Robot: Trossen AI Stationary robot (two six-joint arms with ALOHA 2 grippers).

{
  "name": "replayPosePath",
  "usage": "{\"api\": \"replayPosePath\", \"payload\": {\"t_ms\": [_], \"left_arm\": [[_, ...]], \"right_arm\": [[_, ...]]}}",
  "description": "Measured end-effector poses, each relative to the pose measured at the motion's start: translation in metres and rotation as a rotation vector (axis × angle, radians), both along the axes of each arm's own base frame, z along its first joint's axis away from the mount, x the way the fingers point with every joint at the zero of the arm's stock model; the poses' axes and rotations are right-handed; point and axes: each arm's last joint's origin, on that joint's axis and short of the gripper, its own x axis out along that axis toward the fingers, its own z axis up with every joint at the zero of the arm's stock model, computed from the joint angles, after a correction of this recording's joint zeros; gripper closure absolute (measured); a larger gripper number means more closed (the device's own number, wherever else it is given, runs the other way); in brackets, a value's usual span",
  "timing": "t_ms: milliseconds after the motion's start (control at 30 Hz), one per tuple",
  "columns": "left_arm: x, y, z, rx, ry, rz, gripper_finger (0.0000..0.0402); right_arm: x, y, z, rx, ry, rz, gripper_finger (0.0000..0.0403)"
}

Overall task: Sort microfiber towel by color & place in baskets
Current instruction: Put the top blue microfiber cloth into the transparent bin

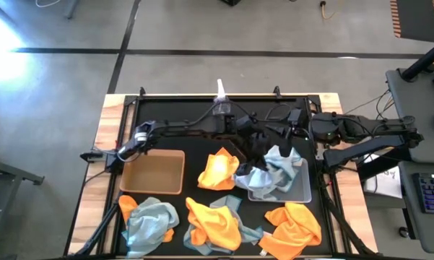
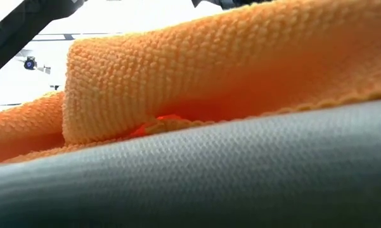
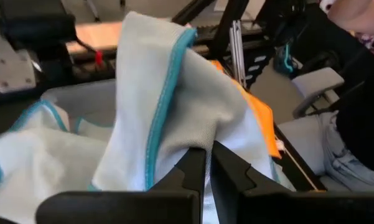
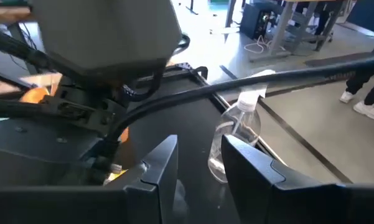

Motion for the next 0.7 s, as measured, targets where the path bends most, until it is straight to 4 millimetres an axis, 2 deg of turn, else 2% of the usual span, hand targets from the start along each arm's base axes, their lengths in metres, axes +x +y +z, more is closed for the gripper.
{"api": "replayPosePath", "payload": {"t_ms": [267, 600, 700], "left_arm": [[0.009, 0.004, -0.015, 0.025, -0.036, -0.017, 0.0401], [0.033, 0.006, -0.020, 0.059, -0.290, -0.021, 0.0401], [0.036, 0.006, -0.020, 0.047, -0.318, -0.014, 0.0401]], "right_arm": [[0.000, 0.000, 0.000, -0.002, 0.000, 0.001, 0.0284], [0.000, 0.000, -0.001, -0.001, 0.006, 0.000, 0.0284], [0.000, 0.000, -0.002, 0.011, 0.012, -0.005, 0.0284]]}}
